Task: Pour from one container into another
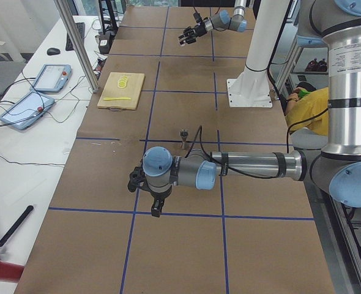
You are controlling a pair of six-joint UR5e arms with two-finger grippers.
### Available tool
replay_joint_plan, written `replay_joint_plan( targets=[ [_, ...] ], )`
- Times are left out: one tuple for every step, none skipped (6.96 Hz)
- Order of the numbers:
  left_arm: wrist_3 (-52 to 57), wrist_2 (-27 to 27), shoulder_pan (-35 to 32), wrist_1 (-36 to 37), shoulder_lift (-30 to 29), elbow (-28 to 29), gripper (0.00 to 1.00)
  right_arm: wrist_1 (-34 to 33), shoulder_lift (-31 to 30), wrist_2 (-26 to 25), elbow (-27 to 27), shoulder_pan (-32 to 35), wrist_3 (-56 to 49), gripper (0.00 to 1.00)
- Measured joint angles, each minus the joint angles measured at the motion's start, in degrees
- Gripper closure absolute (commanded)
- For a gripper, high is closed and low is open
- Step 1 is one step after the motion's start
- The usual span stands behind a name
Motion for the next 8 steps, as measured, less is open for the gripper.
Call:
replay_joint_plan(
  targets=[
    [0.0,-0.01,0.0,0.0,-0.01,0.33,0.0,5.18,-3.68,-0.02,-2.39,-0.15,0.99,1.0],
    [-0.03,0.01,0.0,0.04,0.0,0.44,0.0,10.81,-5.34,-0.17,-6.55,-0.37,1.67,1.0],
    [-0.03,0.01,0.0,0.05,0.02,0.44,0.0,16.9,-5.91,-0.73,-11.53,-0.86,2.29,1.0],
    [-0.01,-0.02,0.0,0.06,0.03,0.45,0.0,20.61,-6.07,-2.25,-14.75,-1.87,2.56,1.0],
    [-0.01,-0.04,0.0,0.06,0.01,0.45,0.0,22.09,-6.06,-4.67,-16.25,-3.47,2.65,1.0],
    [0.01,-0.05,0.01,0.06,-0.02,0.45,0.0,22.55,-5.97,-6.62,-16.96,-4.93,2.7,1.0],
    [0.01,-0.05,0.05,0.06,-0.05,0.45,0.0,22.67,-5.88,-8.02,-17.75,-6.09,2.96,1.0],
    [0.0,-0.05,0.08,0.06,-0.05,0.45,0.0,22.7,-5.73,-8.76,-19.06,-6.76,3.9,0.96]
  ],
)
